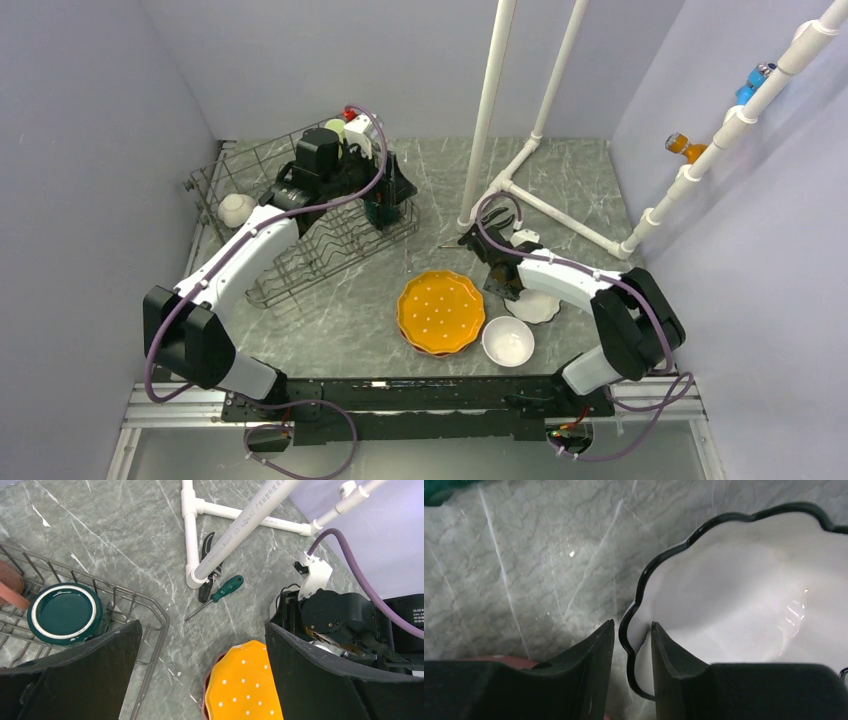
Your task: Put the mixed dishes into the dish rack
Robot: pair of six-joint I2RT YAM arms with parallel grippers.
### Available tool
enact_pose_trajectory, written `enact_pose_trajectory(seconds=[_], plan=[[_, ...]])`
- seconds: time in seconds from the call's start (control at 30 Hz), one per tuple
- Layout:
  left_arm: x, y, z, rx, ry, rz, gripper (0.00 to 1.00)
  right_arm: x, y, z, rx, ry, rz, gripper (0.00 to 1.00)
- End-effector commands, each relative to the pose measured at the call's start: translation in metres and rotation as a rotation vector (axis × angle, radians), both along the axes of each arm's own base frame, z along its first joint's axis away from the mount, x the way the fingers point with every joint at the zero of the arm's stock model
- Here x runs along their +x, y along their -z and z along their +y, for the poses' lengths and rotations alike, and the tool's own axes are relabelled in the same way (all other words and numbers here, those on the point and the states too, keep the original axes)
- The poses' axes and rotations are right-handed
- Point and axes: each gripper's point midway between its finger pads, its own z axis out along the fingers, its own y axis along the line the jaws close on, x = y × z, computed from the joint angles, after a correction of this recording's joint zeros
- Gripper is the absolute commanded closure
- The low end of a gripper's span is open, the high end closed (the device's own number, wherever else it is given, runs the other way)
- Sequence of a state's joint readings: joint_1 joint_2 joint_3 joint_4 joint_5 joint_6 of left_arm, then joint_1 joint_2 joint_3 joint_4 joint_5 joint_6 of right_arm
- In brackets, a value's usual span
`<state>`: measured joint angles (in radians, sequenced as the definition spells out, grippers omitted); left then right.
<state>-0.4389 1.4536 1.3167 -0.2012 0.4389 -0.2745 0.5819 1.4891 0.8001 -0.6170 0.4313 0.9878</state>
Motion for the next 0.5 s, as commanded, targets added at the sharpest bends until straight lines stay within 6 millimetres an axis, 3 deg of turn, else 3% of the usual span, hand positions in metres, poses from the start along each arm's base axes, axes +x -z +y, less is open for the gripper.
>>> enact_pose_trajectory(seconds=[0.0,0.27,0.47], plan=[[-0.001,-0.028,0.001,-0.009,0.010,-0.086,0.02,0.020,0.005,-0.002,-0.032,0.033,-0.077,0.67],[0.002,-0.020,-0.001,-0.004,0.015,-0.066,0.03,0.014,0.013,-0.005,-0.034,0.036,-0.067,0.98],[0.005,-0.016,-0.001,0.007,0.012,-0.055,0.04,0.022,-0.012,-0.010,-0.036,0.042,-0.143,1.00]])
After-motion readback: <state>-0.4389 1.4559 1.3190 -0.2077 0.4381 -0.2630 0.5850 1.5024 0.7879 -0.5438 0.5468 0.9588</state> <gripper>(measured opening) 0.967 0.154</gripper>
